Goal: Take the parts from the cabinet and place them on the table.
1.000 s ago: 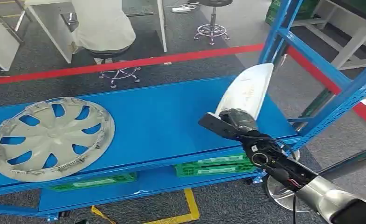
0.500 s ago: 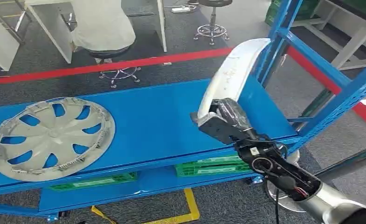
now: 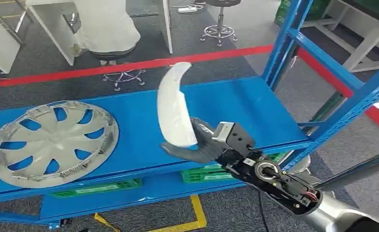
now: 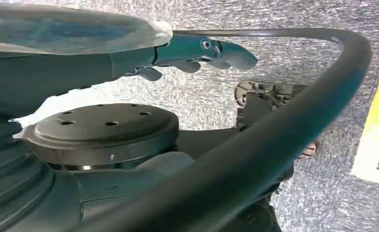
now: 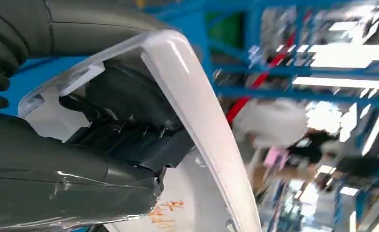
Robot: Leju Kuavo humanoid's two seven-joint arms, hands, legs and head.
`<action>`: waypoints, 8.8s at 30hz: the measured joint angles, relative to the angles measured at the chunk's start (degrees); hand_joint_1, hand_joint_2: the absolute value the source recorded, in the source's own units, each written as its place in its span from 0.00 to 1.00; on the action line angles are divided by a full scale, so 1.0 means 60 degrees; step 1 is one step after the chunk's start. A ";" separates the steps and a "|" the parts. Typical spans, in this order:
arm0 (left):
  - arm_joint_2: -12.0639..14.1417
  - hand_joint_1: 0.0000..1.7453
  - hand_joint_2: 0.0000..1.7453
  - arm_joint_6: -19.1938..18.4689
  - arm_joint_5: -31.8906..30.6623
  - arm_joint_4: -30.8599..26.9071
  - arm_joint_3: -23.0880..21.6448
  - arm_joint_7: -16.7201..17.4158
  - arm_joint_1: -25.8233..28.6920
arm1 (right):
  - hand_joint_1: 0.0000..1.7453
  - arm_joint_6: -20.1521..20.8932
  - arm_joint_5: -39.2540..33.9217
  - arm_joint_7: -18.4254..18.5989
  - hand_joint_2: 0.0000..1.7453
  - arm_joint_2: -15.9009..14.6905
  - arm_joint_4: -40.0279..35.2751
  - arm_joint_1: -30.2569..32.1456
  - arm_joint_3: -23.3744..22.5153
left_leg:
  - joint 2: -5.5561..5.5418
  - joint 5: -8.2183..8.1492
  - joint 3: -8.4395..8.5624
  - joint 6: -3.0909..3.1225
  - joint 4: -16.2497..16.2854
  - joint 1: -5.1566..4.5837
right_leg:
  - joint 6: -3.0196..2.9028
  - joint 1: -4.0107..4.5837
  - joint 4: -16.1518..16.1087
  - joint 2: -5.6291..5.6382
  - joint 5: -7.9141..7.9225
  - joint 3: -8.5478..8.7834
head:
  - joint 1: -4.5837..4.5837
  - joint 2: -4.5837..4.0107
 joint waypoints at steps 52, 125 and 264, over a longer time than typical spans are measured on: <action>0.0171 0.00 1.00 0.0328 0.0798 0.0011 -0.0069 -0.0197 0.0403 | 0.98 0.1319 -0.0139 -0.0973 1.00 0.0722 0.1133 -0.0621 0.1625 | 0.0391 0.0174 -0.0578 0.0112 0.0699 -0.0028 | -0.0186 0.0108 0.0210 -0.0768 -0.0151 -0.0036 | -0.0109 0.0000; 0.0095 0.00 1.00 0.0642 0.1049 0.0044 -0.0237 -0.0164 0.0411 | 0.98 0.1268 0.0470 -0.0776 1.00 0.0845 0.1039 0.0103 0.1024 | 0.0131 0.0331 -0.0248 0.0009 -0.0098 0.0167 | 0.0275 -0.0127 0.0526 -0.0394 -0.0665 0.0064 | 0.0000 0.0000; 0.0816 0.00 1.00 0.1490 0.2463 0.0084 0.0113 0.0073 0.0434 | 0.98 0.1745 0.0834 -0.0747 1.00 0.1261 0.1836 0.0164 0.1432 | -0.1393 0.0316 -0.0219 -0.0248 -0.0090 0.0180 | -0.0021 -0.0086 -0.0171 0.0478 0.0224 -0.0022 | 0.0258 0.0000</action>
